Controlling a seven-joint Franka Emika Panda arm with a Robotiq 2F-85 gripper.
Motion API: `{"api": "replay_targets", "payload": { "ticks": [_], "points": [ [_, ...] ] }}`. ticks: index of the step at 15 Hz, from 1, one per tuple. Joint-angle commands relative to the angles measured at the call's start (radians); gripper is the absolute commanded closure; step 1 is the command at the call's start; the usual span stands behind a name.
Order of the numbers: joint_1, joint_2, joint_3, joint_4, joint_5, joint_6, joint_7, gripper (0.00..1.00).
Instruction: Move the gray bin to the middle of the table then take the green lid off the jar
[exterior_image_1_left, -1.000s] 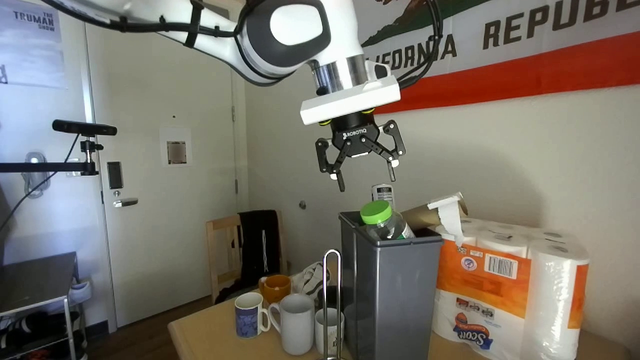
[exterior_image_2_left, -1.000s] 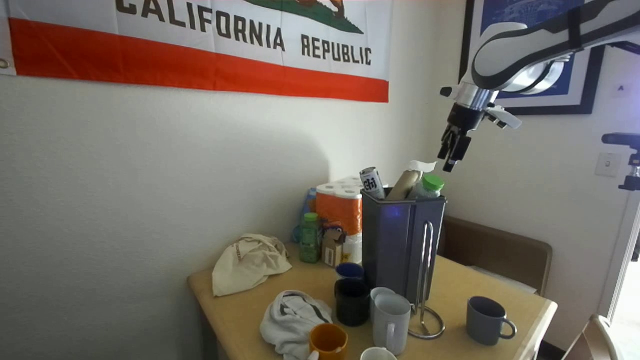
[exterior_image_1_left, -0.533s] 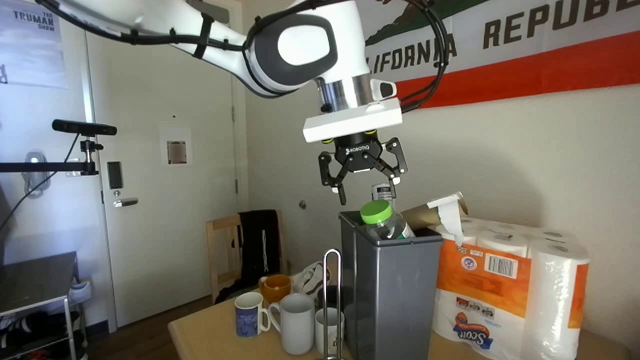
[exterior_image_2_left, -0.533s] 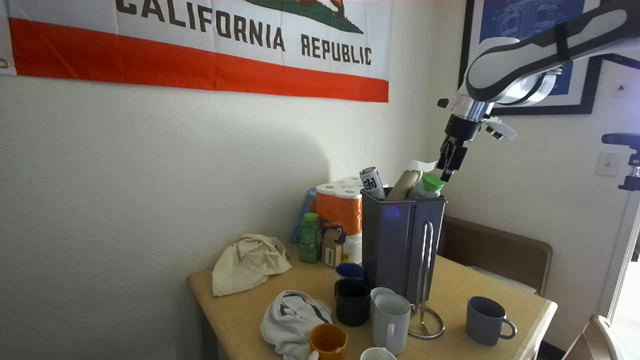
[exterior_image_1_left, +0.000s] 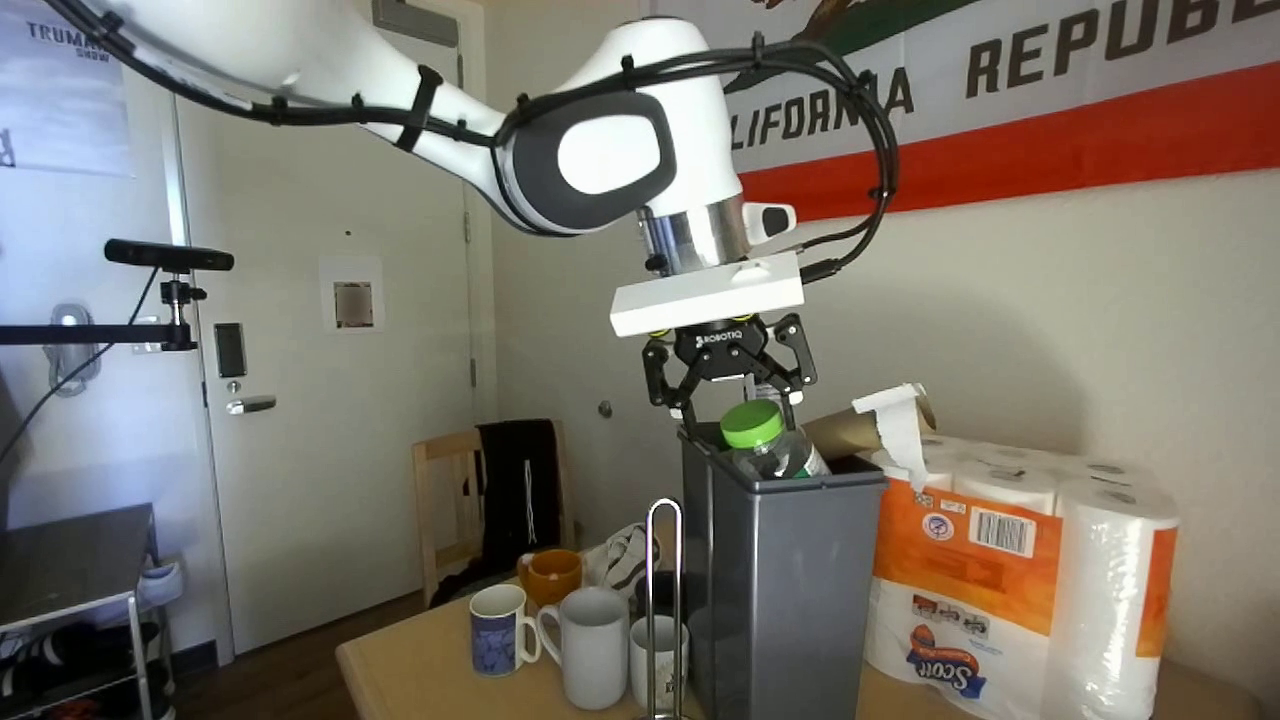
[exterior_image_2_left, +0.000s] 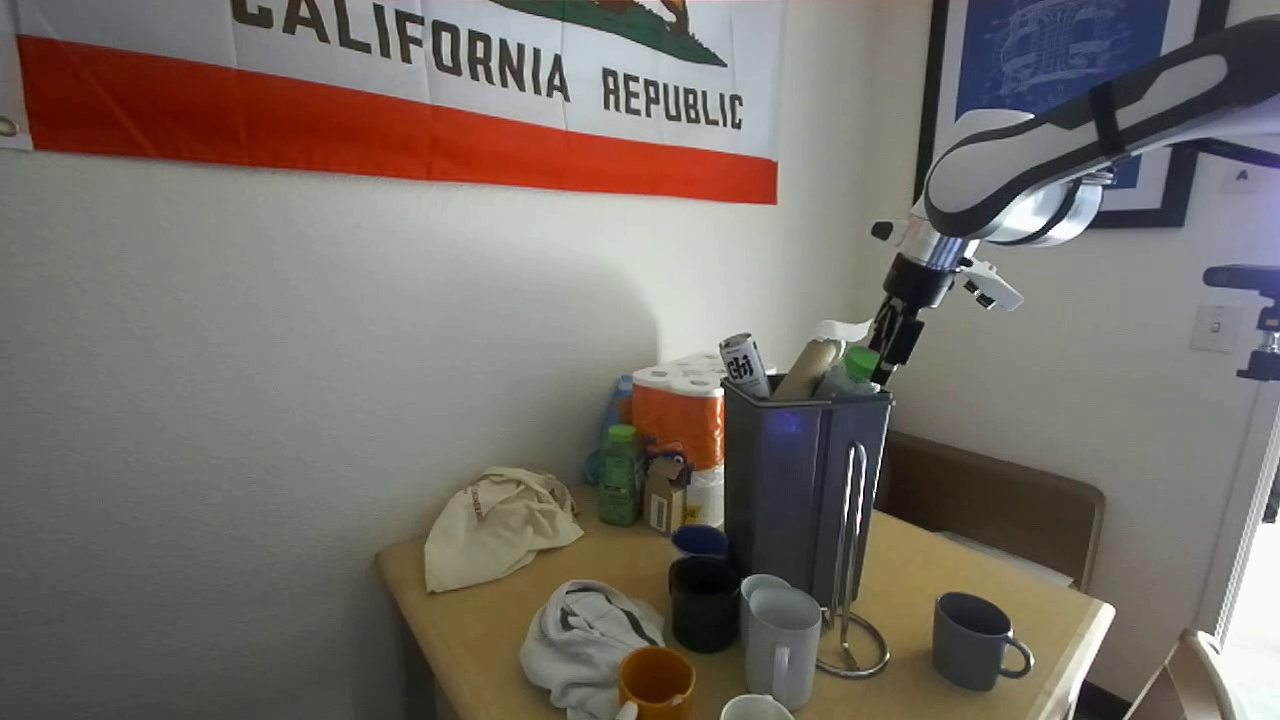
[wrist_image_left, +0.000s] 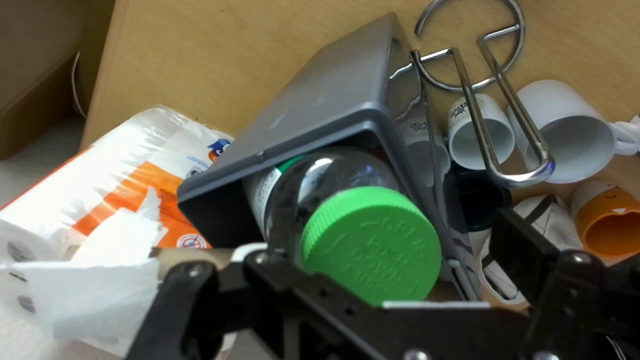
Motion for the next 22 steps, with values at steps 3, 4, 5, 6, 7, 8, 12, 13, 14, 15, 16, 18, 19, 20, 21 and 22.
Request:
{"api": "replay_targets", "payload": {
  "ticks": [3, 4, 5, 6, 7, 8, 12, 13, 14, 15, 16, 18, 19, 20, 21, 22],
  "points": [
    [-0.006, -0.019, 0.009, -0.07, 0.014, 0.099, 0.017, 0.37],
    [-0.006, -0.02, 0.01, -0.072, 0.013, 0.114, 0.018, 0.45],
    [-0.006, -0.023, 0.01, -0.074, 0.012, 0.124, 0.019, 0.53],
    [-0.006, -0.026, 0.01, -0.073, 0.012, 0.129, 0.019, 0.6],
    [-0.005, -0.029, 0.01, -0.073, 0.012, 0.131, 0.019, 0.63],
    [-0.005, -0.032, 0.011, -0.072, 0.013, 0.133, 0.02, 0.63],
    [-0.003, -0.049, 0.011, -0.061, 0.025, 0.118, 0.017, 0.63],
    [-0.003, -0.059, 0.011, -0.056, 0.025, 0.106, 0.02, 0.63],
    [-0.002, -0.067, 0.01, -0.054, 0.026, 0.101, 0.022, 0.63],
    [-0.001, -0.078, 0.01, -0.05, 0.029, 0.093, 0.025, 0.63],
    [0.001, -0.088, 0.009, -0.047, 0.034, 0.088, 0.026, 0.63],
    [0.004, -0.109, 0.006, -0.041, 0.037, 0.081, 0.041, 0.63],
    [0.006, -0.117, 0.004, -0.039, 0.039, 0.078, 0.041, 0.63],
    [0.007, -0.125, 0.002, -0.037, 0.037, 0.069, 0.044, 0.63],
    [0.008, -0.134, 0.001, -0.031, 0.033, 0.043, 0.051, 0.63],
    [0.009, -0.143, 0.0, -0.029, 0.028, 0.02, 0.062, 0.63]
  ]
}}
